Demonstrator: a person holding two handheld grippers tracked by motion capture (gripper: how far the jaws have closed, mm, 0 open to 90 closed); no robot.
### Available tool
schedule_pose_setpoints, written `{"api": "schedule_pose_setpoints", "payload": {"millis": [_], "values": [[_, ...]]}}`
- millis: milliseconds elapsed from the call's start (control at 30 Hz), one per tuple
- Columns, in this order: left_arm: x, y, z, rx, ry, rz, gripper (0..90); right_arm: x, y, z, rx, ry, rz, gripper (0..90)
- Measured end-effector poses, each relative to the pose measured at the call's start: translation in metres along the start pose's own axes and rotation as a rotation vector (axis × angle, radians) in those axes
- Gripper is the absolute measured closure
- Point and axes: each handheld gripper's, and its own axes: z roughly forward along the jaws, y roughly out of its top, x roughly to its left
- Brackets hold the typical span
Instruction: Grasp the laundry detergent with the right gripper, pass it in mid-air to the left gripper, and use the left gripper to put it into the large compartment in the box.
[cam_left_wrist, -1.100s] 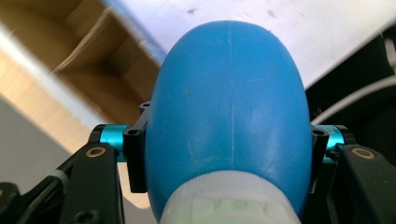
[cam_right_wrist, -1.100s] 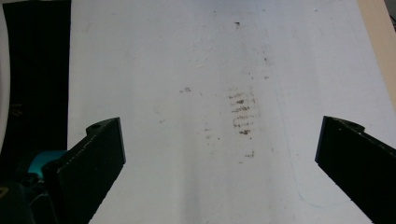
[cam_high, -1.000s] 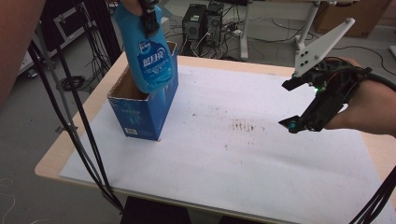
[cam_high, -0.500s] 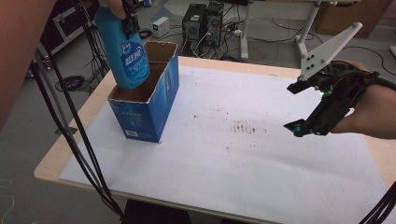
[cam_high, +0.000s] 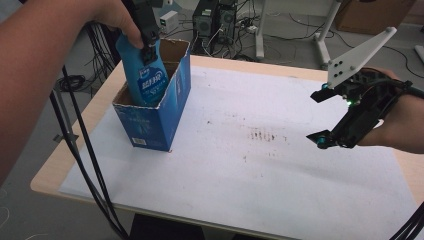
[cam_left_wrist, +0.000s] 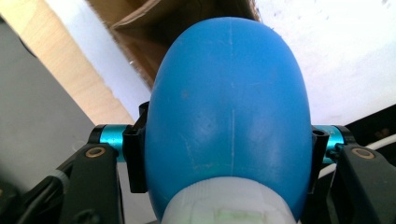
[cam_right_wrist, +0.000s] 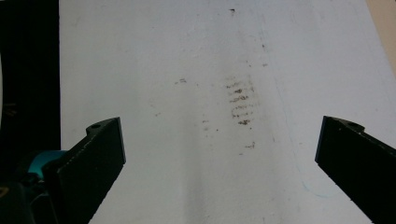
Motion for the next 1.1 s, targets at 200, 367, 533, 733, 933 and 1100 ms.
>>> {"api": "schedule_pose_setpoints", "payload": {"millis": [200, 367, 533, 733, 933, 1100], "values": [[-0.002, 0.004, 0.032, 0.004, 0.019, 0.167, 38.3, -0.001, -0.002, 0.003, 0.006, 0.001, 0.008, 0.6], [-0.003, 0.006, 0.052, 0.004, 0.031, 0.253, 38.3, -0.002, -0.003, 0.007, 0.011, 0.008, 0.016, 0.6], [-0.003, 0.007, 0.073, -0.005, 0.022, 0.296, 38.3, 0.000, -0.005, 0.011, 0.010, 0.008, 0.022, 0.6], [-0.003, 0.006, 0.092, -0.017, 0.035, 0.377, 38.2, 0.001, -0.007, 0.014, 0.017, 0.009, 0.033, 0.6], [0.001, 0.005, 0.097, -0.042, 0.017, 0.386, 38.1, 0.002, -0.006, 0.016, 0.023, 0.013, 0.034, 0.6], [0.004, 0.006, 0.098, -0.036, 0.002, 0.389, 38.0, 0.003, -0.006, 0.017, 0.029, 0.017, 0.033, 0.6]]}}
